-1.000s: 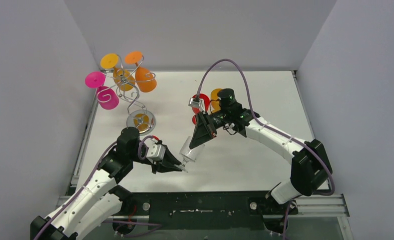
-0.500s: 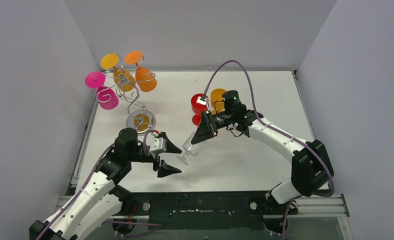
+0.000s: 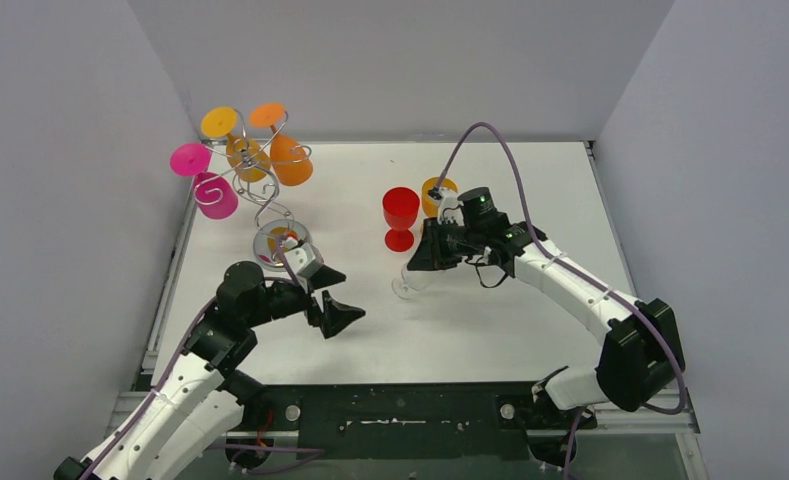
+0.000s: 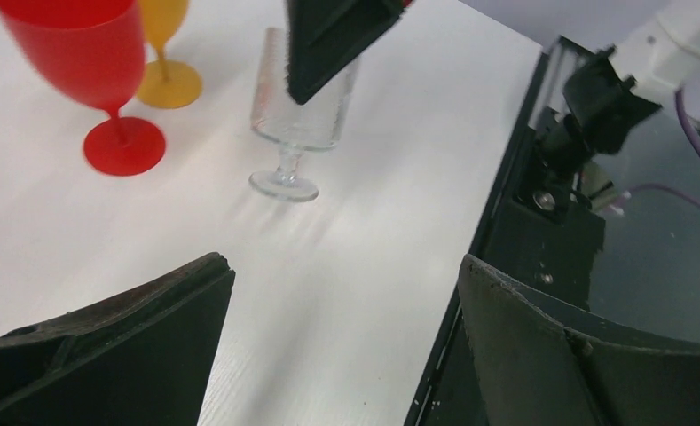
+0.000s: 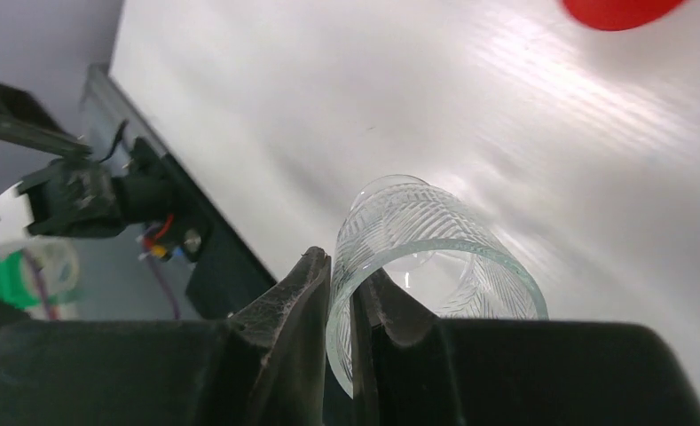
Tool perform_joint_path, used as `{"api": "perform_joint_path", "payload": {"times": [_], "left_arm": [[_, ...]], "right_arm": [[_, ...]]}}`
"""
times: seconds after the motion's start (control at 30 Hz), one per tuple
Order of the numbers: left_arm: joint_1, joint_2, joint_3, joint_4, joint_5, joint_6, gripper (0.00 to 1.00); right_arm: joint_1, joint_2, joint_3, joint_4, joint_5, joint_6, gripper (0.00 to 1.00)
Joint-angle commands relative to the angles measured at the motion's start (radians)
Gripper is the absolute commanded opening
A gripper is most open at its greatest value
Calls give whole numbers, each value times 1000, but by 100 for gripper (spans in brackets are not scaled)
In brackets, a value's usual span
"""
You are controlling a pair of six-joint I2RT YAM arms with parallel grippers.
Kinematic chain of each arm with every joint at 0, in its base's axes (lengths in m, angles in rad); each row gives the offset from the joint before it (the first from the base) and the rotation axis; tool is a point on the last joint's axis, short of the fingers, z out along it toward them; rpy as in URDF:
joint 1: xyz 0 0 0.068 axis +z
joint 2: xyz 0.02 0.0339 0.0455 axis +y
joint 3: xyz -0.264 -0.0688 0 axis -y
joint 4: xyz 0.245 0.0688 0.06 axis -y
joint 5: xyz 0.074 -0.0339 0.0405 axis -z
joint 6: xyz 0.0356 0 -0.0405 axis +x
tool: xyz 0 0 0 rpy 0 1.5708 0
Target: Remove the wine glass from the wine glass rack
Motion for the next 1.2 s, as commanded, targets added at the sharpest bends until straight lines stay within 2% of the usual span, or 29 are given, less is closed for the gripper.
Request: {"api": "perform_joint_path", "payload": {"times": [0.0,0.1,0.43,0.73,1.0,1.17], "left_arm": [[12,-27,10,54,-291,-206,98],[18,-31,28,11,-411,-279,97],[23,-9,80,-74,-552,-393,97],[25,-37,87,-85,-610,-443,97],[28,-66,112,-131,-629,-430,97],[29,-75,141,-172,-657,-432,97]], "right_arm": [[-1,-91,1,5,318,-33,0],[-2,-109,1,-4,442,-34,0],[-6,-69,38,-73,747,-34,0],[-3,74,118,-67,720,-16,0],[78,193,179,-46,852,-57,0],[81,257,213,-40,842,-69,0]]}}
